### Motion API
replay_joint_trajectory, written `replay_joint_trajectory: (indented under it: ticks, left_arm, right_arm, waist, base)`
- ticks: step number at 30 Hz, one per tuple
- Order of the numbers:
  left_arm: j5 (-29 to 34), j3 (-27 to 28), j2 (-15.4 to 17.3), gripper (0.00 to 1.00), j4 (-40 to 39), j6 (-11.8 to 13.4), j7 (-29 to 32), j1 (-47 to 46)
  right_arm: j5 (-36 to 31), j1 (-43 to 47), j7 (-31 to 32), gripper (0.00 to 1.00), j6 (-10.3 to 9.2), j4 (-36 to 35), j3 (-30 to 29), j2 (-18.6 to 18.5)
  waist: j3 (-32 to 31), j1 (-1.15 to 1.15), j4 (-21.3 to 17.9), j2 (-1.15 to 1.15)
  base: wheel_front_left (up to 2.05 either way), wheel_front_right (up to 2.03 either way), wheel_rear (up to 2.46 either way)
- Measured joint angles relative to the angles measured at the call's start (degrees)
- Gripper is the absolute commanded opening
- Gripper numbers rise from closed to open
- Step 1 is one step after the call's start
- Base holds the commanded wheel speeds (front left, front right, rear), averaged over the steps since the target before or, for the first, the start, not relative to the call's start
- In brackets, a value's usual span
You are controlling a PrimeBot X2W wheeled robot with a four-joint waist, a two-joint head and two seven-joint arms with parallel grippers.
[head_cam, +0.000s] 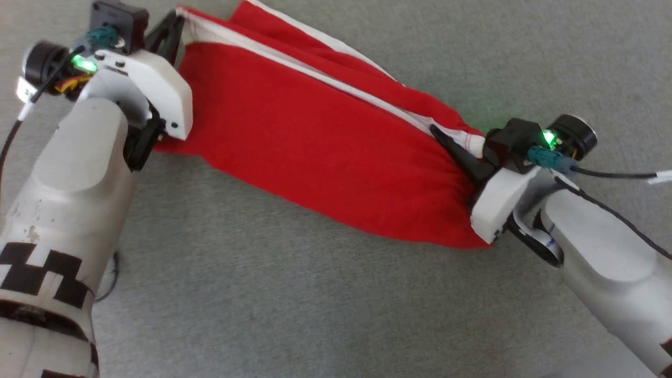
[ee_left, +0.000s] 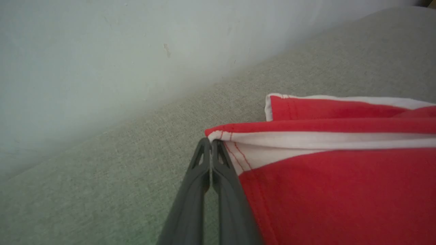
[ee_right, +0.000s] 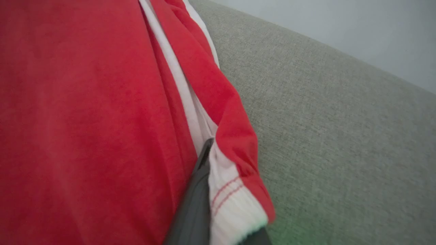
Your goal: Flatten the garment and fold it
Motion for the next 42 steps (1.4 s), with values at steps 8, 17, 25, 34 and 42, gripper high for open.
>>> replay_joint_trajectory:
  ticks: [8, 17, 25, 34, 42]
  left_arm:
    - [-1.4, -4.4, -0.5, 0.00, 7.0, -0.9, 4.5, -3.6]
    - [-5.3, -11.5, 0.0, 1.00, 6.6, -0.9, 4.4, -2.9]
    - [-8.2, -16.5, 0.9, 1.00, 4.5, -0.9, 3.9, -3.2]
    - [-14.5, -24.0, 2.9, 1.00, -1.4, -0.9, 12.2, -5.5]
    - [-26.5, -33.7, 6.6, 1.00, -11.6, -0.9, 33.5, -8.2]
  right_arm:
    - [2.8, -4.3, 1.0, 0.00, 0.00, 1.2, 4.7, 0.5]
    - [4.0, -1.7, 1.9, 1.00, 0.00, -3.0, 3.1, -4.2]
    - [4.0, 8.4, 4.9, 1.00, 0.00, -16.7, -7.5, -10.6]
    - [-4.2, 20.0, 5.2, 1.00, 0.00, -27.2, -24.0, -7.4]
    - [-10.1, 26.8, 4.4, 1.00, 0.00, -31.1, -30.2, -0.8]
  waist:
    - [2.5, -0.02, -3.0, 0.00]
    - [-1.1, 0.00, -2.4, 0.00]
    - [-7.3, -0.01, -0.8, 0.00]
    - [-12.9, -0.02, 0.3, 0.00]
    - [-14.1, -0.02, -0.6, 0.00]
  base:
    - [0.00, 0.00, 0.00]
    - [0.00, 0.00, 0.00]
    - [0.00, 0.00, 0.00]
    - [0.00, 0.00, 0.00]
    - [0.00, 0.00, 0.00]
